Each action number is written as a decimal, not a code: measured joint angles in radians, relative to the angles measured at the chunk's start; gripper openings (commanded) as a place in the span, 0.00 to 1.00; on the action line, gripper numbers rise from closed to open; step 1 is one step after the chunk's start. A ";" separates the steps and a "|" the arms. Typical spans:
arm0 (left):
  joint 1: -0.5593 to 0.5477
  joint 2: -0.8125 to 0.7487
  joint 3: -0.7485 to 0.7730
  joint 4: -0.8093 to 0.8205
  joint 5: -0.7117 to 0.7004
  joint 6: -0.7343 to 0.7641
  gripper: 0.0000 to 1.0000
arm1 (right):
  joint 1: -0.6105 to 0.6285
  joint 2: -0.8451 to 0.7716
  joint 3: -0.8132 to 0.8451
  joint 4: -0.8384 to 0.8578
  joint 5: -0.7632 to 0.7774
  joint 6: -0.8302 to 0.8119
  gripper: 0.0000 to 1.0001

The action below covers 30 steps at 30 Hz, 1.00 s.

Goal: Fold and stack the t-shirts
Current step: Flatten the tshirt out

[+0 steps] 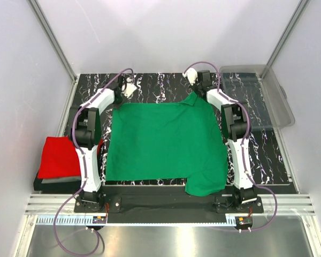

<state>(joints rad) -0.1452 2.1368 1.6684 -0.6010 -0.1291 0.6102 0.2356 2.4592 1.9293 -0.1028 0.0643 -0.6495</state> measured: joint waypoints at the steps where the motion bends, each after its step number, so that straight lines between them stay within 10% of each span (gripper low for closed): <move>1: 0.003 0.011 0.023 0.002 -0.012 0.000 0.00 | 0.000 0.014 0.037 -0.008 0.008 0.005 0.00; 30: 0.052 0.150 0.231 0.079 -0.101 -0.006 0.00 | -0.015 0.188 0.470 -0.136 0.045 0.082 0.00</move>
<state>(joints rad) -0.0933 2.2864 1.8996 -0.5217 -0.2298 0.6044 0.2203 2.6472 2.3989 -0.2390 0.1097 -0.5671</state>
